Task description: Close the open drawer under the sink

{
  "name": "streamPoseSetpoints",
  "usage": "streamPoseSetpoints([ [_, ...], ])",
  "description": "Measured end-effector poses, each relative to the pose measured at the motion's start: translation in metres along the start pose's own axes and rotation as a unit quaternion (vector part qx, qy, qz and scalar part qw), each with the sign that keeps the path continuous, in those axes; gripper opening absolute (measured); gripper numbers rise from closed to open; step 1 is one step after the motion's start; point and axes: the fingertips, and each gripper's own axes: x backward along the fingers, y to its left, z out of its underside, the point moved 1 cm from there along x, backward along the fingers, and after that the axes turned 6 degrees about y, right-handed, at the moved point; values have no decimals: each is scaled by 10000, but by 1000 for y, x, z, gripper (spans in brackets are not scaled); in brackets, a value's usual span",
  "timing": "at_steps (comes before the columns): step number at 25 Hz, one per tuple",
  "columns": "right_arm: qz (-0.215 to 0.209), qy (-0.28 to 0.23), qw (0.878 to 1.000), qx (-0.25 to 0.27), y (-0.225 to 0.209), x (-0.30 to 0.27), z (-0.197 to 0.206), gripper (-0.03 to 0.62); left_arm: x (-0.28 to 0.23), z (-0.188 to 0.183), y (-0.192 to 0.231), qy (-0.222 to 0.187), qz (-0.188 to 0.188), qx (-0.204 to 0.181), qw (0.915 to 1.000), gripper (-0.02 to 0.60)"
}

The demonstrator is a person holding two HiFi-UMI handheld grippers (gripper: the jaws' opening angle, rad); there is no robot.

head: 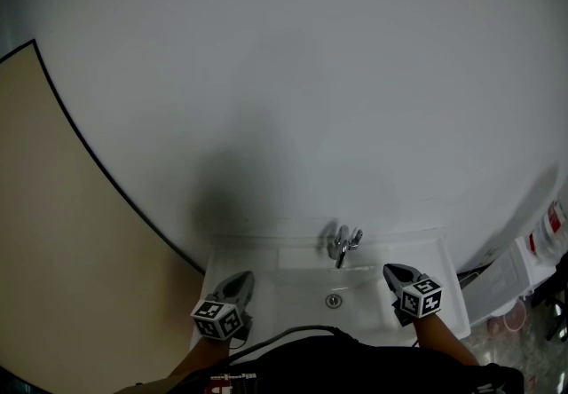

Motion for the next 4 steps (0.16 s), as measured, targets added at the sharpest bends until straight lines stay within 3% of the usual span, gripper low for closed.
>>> streamPoseSetpoints([
  [4, -2, -13, 10000, 46, 1, -2, -4, -2, -1, -5, 1, -37, 36, -4, 10000, -2],
])
